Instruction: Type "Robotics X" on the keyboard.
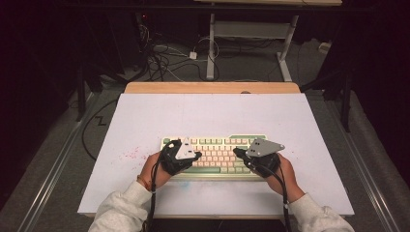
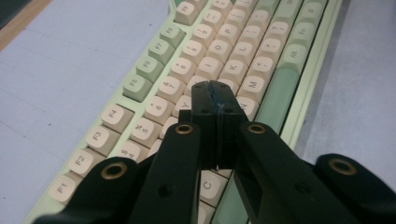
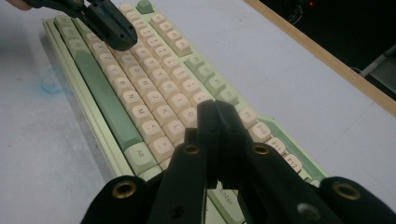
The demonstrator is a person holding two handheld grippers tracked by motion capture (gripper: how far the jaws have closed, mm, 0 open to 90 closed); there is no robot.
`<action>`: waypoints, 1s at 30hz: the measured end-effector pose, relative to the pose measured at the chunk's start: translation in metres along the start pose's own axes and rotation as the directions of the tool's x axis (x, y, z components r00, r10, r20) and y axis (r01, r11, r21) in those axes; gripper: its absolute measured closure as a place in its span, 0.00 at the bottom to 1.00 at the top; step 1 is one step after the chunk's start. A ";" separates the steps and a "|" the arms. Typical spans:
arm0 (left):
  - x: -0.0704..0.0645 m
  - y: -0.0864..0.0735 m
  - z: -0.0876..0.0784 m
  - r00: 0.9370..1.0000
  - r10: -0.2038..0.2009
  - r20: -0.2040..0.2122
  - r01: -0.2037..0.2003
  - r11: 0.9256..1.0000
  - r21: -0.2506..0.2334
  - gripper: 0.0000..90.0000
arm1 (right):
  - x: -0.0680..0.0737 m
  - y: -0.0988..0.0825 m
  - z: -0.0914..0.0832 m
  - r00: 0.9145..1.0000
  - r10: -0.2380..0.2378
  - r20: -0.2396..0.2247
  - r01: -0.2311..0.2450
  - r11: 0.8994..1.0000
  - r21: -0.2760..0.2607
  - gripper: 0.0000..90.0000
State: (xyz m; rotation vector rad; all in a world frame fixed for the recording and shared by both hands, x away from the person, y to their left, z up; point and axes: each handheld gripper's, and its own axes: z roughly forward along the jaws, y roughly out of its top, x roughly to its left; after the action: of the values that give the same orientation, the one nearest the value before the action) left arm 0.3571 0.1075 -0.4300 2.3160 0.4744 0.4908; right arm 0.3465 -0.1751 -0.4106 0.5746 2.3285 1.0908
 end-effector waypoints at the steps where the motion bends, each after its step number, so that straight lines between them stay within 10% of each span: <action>1: 0.001 -0.001 -0.001 1.000 -0.005 -0.003 0.005 1.000 -0.006 0.97 | 0.000 0.000 0.000 1.000 0.000 0.001 0.000 1.000 0.000 1.00; 30: 0.006 -0.027 -0.030 0.996 -0.040 -0.076 0.036 0.998 -0.052 0.97 | -0.002 0.000 0.003 1.000 0.007 0.006 -0.007 1.000 0.004 1.00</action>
State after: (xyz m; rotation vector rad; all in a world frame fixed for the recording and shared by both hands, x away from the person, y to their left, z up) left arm 0.3433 0.1459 -0.4276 2.2419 0.5361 0.5686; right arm 0.3496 -0.1747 -0.4118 0.5872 2.3254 1.0866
